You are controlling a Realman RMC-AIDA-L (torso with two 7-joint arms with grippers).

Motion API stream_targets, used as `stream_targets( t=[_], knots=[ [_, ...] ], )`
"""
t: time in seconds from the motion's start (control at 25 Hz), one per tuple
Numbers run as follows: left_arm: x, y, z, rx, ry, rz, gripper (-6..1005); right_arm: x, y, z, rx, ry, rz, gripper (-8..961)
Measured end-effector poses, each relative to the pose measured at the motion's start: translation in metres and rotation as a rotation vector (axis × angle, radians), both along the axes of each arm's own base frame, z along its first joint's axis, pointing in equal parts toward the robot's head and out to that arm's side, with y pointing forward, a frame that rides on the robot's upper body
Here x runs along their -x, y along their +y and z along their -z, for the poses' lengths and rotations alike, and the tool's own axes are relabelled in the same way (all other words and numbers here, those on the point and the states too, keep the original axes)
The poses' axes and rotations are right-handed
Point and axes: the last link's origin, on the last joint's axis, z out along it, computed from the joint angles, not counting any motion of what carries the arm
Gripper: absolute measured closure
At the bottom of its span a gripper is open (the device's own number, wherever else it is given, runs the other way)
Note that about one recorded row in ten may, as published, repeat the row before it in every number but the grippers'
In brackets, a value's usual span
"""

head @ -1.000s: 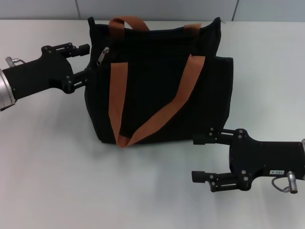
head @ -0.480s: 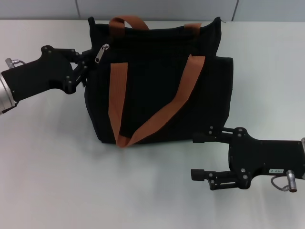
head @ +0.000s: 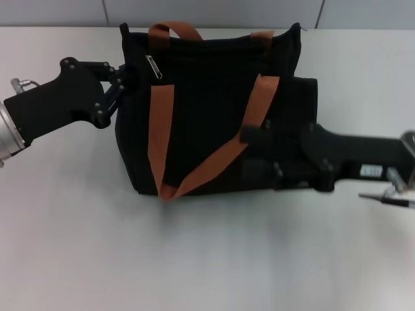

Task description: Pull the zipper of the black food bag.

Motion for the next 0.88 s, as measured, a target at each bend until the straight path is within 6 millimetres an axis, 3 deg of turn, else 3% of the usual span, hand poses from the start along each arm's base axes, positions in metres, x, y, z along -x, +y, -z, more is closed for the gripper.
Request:
stream_targets(
  t=[0.6, 0.88],
  knots=[
    [0.000, -0.001, 0.001, -0.013, -0.015, -0.005, 973, 0.073, 0.068, -0.026, 0.164, -0.091, 0.134, 220],
    [0.001, -0.003, 0.001, -0.012, -0.017, -0.006, 972, 0.092, 0.096, -0.012, 0.152, -0.270, 0.192, 251]
  ],
)
